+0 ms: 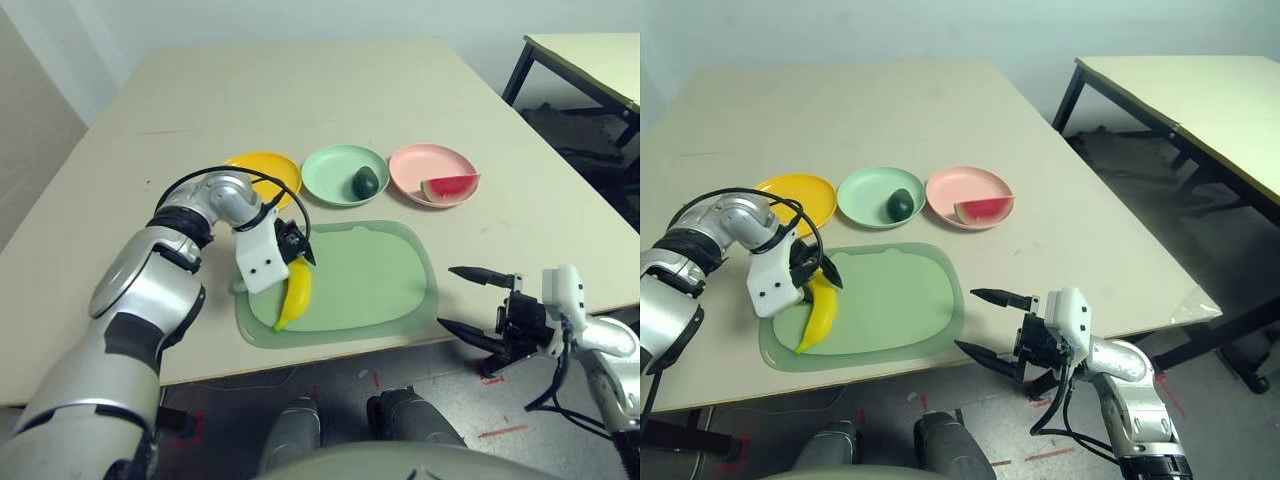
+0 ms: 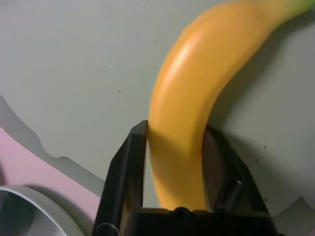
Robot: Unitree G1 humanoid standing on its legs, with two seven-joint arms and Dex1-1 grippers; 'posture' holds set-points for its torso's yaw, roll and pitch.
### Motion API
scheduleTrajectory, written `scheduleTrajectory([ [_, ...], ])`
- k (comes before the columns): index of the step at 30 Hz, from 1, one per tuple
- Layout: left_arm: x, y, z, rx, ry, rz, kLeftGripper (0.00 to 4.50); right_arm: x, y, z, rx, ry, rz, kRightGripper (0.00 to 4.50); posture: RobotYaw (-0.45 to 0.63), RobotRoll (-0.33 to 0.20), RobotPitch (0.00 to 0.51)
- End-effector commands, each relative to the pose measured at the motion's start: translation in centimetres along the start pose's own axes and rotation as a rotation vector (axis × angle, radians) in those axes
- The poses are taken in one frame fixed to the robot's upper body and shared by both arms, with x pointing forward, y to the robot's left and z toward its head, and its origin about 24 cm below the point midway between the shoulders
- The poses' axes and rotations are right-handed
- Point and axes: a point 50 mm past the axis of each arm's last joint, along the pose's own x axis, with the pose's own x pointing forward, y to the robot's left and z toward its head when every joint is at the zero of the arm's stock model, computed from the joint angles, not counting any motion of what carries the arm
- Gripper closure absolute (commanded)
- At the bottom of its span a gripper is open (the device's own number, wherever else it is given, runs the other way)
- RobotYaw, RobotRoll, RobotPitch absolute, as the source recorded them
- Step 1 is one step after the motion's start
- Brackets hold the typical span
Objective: Place the fruits into color-matched plates.
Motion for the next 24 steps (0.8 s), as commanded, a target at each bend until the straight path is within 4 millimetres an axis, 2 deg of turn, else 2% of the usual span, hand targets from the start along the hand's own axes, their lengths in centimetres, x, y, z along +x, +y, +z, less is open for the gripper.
scheduleTrajectory([
  [1, -0.6, -0.4, -0.5, -0.107, -0.009, 0.079, 2.85, 0.3, 0.3, 0.1, 0.005, -0.004, 0.009, 0.00, -0.13, 0.000, 0.032],
  [7, -5.6, 1.4, -1.9, -0.324, 0.042, 0.381, 2.85, 0.5, 0.2, 0.2, -0.002, -0.003, 0.012, 0.00, -0.11, 0.000, 0.029],
  [10, -7.9, 1.4, -3.2, -0.461, 0.170, 0.505, 2.85, 0.6, 0.1, 0.1, -0.006, -0.001, 0.015, 0.00, -0.09, 0.000, 0.026],
  [14, -10.3, 1.8, -5.1, -0.619, 0.426, 0.651, 2.85, 0.6, -0.2, 0.0, -0.014, 0.009, 0.017, 0.00, -0.09, 0.000, 0.023],
  [16, -10.8, 1.7, -5.9, -0.665, 0.538, 0.690, 2.85, 0.6, -0.3, 0.0, -0.015, 0.008, 0.015, 0.00, -0.09, 0.000, 0.021],
  [20, -10.3, 0.2, -7.3, -0.732, 0.752, 0.672, 2.85, 0.5, -0.3, 0.0, -0.023, 0.014, 0.011, 0.00, -0.10, 0.000, 0.019],
  [24, -9.5, -0.8, -8.1, -0.795, 0.859, 0.662, 2.85, 0.3, -0.2, 0.0, -0.026, 0.018, 0.001, 0.00, -0.12, 0.000, 0.017],
])
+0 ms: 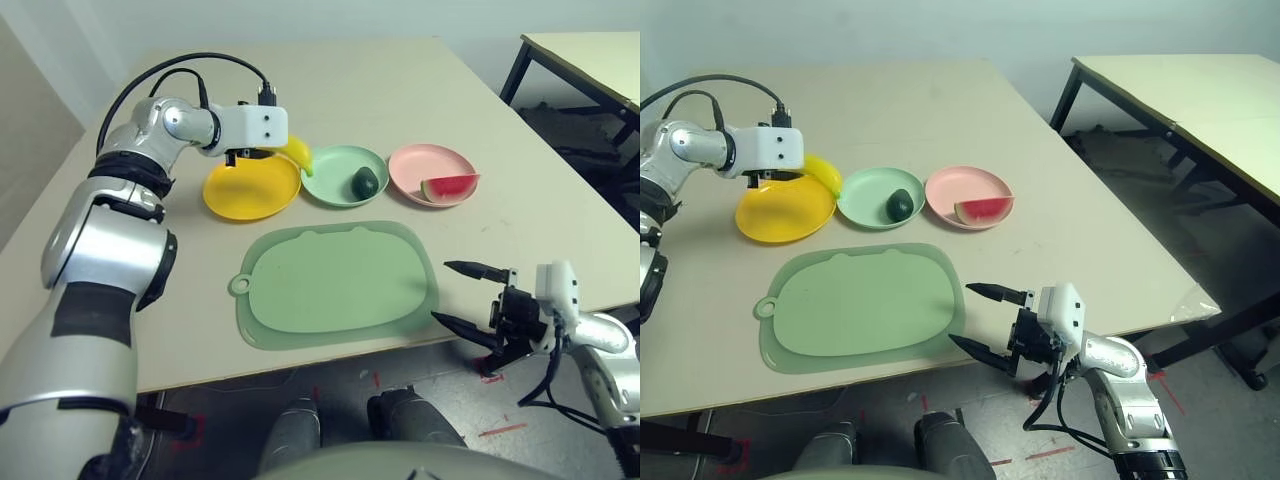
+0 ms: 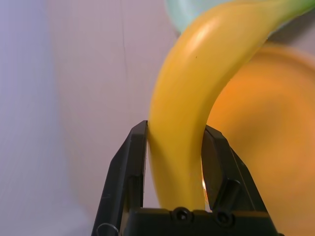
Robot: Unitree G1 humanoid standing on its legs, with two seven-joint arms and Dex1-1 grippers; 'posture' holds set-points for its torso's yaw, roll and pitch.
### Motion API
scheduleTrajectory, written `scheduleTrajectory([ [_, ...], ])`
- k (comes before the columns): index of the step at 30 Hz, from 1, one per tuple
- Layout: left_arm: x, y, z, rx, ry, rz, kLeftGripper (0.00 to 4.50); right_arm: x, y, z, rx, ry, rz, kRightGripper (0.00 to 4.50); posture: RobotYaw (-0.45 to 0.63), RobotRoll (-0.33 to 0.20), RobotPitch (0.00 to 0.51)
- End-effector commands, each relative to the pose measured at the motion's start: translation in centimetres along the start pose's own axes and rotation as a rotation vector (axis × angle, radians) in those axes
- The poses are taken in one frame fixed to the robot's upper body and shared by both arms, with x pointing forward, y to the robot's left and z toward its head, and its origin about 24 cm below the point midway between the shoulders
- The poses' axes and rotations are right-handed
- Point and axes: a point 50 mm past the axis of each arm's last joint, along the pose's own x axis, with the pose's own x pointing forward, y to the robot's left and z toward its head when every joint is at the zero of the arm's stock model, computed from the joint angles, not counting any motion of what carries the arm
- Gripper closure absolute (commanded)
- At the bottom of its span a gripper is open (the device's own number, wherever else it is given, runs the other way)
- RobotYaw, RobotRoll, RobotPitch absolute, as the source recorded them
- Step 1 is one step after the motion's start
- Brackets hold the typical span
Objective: Place the fruits into color-matched plates.
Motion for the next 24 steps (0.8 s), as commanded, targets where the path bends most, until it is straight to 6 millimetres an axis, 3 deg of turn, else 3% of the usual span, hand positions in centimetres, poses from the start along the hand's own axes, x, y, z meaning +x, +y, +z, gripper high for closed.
scheduleTrajectory([
  [1, 0.8, -1.1, -0.8, -0.030, 0.098, 0.004, 2.85, -0.4, 0.1, -0.2, -0.003, 0.020, -0.009, 0.00, -0.12, 0.000, 0.017],
  [18, 3.4, -5.1, -0.4, -0.111, 0.142, -0.054, 2.85, -1.4, 0.8, 0.0, -0.005, 0.046, -0.056, 0.00, -0.16, 0.000, 0.023],
  [24, 3.3, -5.4, -0.6, -0.125, 0.142, -0.068, 0.96, -1.6, 0.8, 0.1, -0.003, 0.053, -0.061, 0.00, -0.16, 0.000, 0.024],
])
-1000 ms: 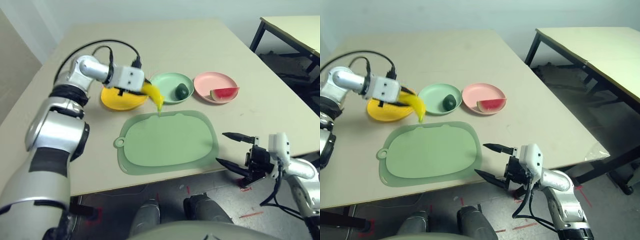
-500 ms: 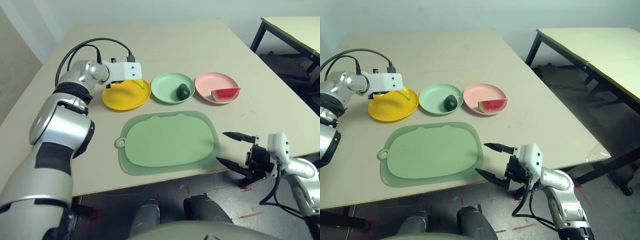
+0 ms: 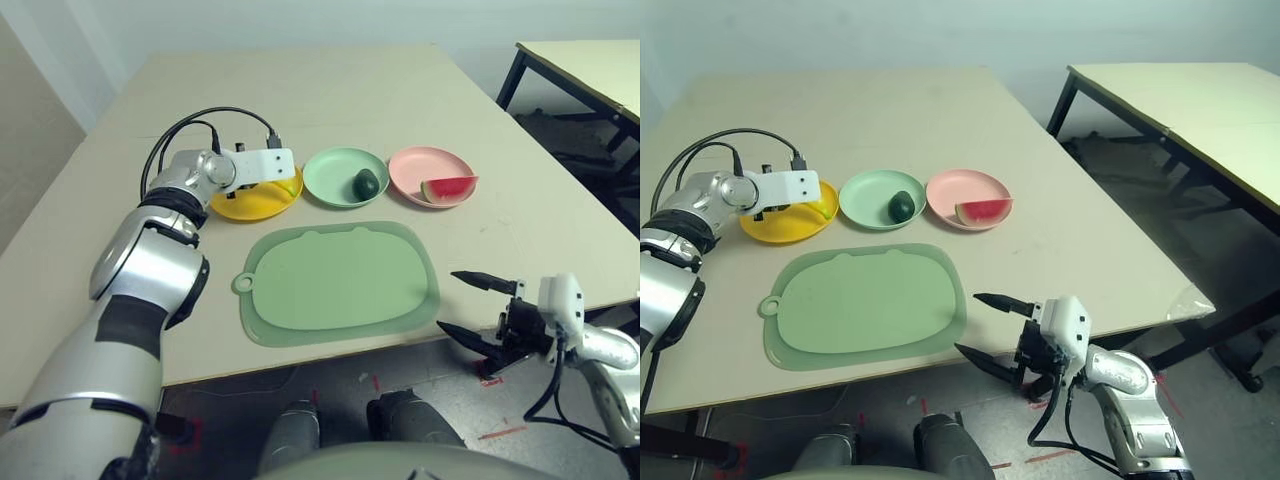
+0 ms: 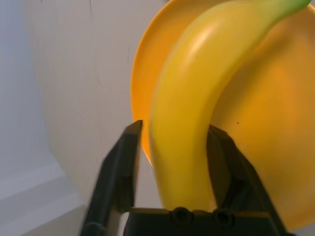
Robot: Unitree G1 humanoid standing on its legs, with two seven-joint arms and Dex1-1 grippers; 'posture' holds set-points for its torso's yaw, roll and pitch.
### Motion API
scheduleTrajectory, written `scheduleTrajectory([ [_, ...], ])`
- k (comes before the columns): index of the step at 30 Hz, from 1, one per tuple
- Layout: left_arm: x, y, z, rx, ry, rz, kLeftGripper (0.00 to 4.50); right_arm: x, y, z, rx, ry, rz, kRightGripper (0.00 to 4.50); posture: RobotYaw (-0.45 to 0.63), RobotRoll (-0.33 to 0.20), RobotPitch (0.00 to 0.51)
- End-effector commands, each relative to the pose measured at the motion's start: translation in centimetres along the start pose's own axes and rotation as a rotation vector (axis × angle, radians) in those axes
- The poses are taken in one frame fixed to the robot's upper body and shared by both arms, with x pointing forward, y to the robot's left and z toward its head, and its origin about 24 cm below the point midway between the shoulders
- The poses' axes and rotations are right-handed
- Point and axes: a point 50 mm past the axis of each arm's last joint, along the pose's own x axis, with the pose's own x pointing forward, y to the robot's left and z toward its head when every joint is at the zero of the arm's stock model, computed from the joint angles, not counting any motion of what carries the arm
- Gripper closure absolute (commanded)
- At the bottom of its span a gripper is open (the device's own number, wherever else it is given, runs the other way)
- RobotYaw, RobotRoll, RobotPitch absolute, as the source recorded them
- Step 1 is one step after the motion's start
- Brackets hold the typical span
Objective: Place the fruits into color-matched plates.
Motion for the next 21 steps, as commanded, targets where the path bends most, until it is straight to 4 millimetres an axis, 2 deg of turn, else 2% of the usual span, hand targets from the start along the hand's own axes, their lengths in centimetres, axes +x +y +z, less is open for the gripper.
scheduleTrajectory([
  [1, 0.1, -0.5, -0.5, -0.016, 0.011, -0.019, 0.57, -0.4, -0.2, 0.4, -0.014, 0.000, -0.010, 0.00, -0.16, 0.000, 0.026],
  [3, 0.0, -0.4, -0.7, -0.021, 0.013, -0.015, 0.03, -0.3, -0.3, 0.4, -0.013, 0.001, -0.009, 0.00, -0.16, 0.000, 0.027],
  [9, -0.9, 0.8, -1.3, -0.075, -0.020, 0.037, 0.03, -0.3, -0.5, 0.4, -0.006, -0.004, -0.021, 0.00, -0.14, 0.000, 0.034],
  [15, -2.7, 3.0, -1.8, -0.430, -0.250, 0.114, 0.03, -0.9, -2.4, 0.7, 0.034, -0.045, -0.223, 0.00, -0.12, 0.000, 0.046],
  [21, -4.3, 2.6, -4.1, -0.804, -0.528, 0.150, 0.03, -1.0, -4.0, -0.3, 0.052, -0.041, -0.532, 0.00, -0.10, 0.000, 0.060],
])
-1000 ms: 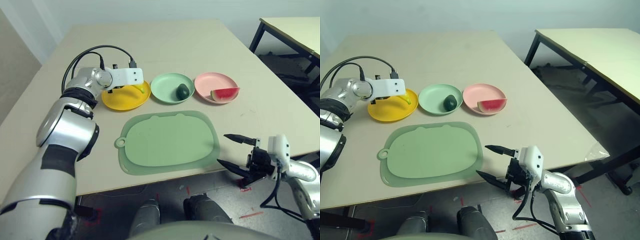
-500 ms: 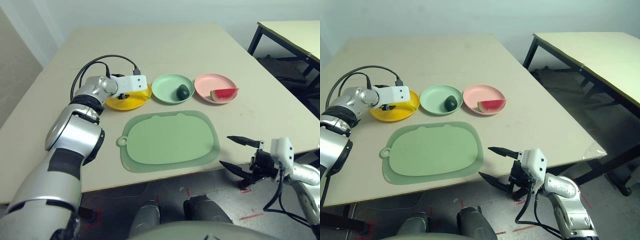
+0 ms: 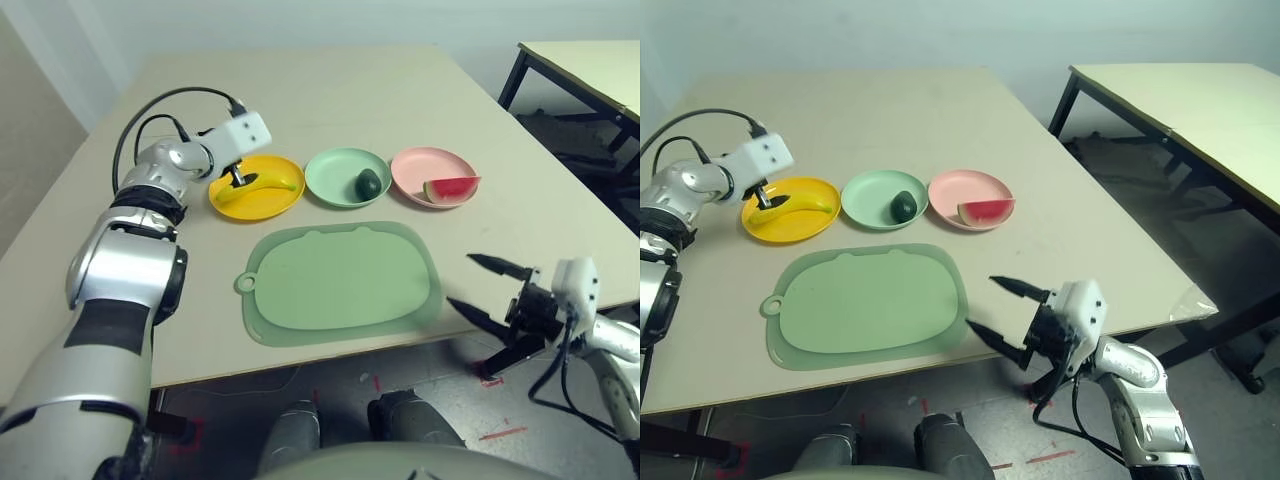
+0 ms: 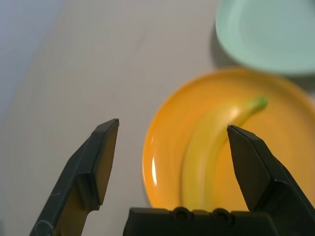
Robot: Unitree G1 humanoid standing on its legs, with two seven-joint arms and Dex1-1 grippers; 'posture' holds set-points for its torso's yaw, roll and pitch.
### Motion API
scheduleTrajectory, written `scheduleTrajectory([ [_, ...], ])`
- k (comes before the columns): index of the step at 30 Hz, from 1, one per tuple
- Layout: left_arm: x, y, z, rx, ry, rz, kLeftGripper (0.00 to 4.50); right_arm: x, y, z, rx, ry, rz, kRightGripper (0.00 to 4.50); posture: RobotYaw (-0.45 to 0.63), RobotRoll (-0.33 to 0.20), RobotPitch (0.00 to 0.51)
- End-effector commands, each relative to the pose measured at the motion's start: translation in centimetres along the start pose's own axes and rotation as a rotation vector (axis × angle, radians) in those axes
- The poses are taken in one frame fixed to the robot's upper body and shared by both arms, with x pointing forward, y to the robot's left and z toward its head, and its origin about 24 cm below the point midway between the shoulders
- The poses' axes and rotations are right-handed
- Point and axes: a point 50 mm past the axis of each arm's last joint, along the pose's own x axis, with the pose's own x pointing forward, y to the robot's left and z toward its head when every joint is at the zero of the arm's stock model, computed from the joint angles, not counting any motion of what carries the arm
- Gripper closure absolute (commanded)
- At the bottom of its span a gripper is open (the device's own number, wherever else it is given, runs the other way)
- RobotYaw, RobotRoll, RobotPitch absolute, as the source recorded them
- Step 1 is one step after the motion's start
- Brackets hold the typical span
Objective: Place the fruits into color-matched plates.
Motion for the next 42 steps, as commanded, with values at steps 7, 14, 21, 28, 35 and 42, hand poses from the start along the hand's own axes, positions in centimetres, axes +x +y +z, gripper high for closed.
scheduleTrajectory([
  [7, -3.3, -2.3, -4.2, -0.446, -0.311, 0.038, 0.03, 3.9, -0.6, -1.4, 0.008, -0.014, -0.335, 0.00, -0.05, 0.000, 0.070],
  [14, -6.6, -5.7, -5.4, -0.629, -0.411, 0.245, 0.03, 6.0, -1.8, -1.8, -0.052, 0.025, -0.402, 0.00, -0.01, 0.000, 0.068],
  [21, -8.8, -10.3, -7.5, -0.697, -0.311, 0.356, 0.03, 5.4, -1.5, -1.7, -0.017, -0.005, -0.451, 0.00, 0.01, 0.000, 0.073],
  [28, -9.1, -13.3, -8.2, -0.726, -0.237, 0.348, 0.03, 3.6, -0.4, -0.6, 0.005, -0.064, -0.404, 0.00, 0.02, 0.000, 0.079],
  [35, -10.3, -13.6, -9.1, -0.722, -0.190, 0.373, 0.03, 0.7, -0.9, -1.4, -0.013, -0.001, -0.370, 0.00, 0.03, 0.000, 0.091],
  [42, -11.8, -12.9, -10.1, -0.721, -0.163, 0.426, 0.03, 0.5, -1.2, -1.9, -0.057, -0.002, -0.443, 0.00, 0.05, 0.000, 0.101],
])
